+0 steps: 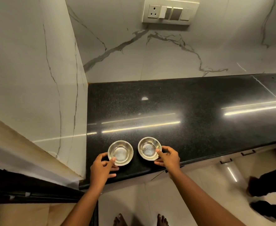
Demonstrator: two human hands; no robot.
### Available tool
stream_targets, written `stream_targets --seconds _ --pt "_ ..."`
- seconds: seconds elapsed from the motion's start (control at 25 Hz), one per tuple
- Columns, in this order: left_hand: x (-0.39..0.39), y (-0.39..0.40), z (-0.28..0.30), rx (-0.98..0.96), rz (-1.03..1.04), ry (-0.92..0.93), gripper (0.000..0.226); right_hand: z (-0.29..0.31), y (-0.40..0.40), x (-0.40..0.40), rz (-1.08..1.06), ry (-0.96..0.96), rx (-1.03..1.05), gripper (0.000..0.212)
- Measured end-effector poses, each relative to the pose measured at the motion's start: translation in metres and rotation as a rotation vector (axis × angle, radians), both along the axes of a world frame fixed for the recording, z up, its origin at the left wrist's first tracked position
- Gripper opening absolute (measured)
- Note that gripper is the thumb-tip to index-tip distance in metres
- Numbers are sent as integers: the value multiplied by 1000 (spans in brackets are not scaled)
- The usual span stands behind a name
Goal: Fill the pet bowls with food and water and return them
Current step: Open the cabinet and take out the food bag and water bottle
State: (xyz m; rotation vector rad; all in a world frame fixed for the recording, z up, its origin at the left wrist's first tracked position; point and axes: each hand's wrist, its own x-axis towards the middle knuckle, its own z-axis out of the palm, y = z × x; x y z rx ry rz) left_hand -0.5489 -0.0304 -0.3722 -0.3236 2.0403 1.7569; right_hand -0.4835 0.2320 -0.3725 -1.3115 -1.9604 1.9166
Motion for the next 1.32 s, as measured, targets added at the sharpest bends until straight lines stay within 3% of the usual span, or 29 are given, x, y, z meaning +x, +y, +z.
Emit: stream_targets --seconds 0.28,0.52,0.72,0.8,0.96,1.32 --pt "-3 -7 1 -57 -35 -22 41 -1 3 12 101 -50 170 40" --pt "3 -7 10 -244 40 177 45 10 17 25 125 -140 401 49" --pt "-4 25 56 -152 14 398 35 42 28 24 137 -124 600 66" --pt "-10 41 81 -99 -36 443 33 64 34 20 145 -94 669 61" --pt "-16 81 131 -40 -180 612 34 121 58 11 90 51 807 41" --pt "-27 179 253 51 -203 1002 39 251 132 -39 25 534 1143 48"
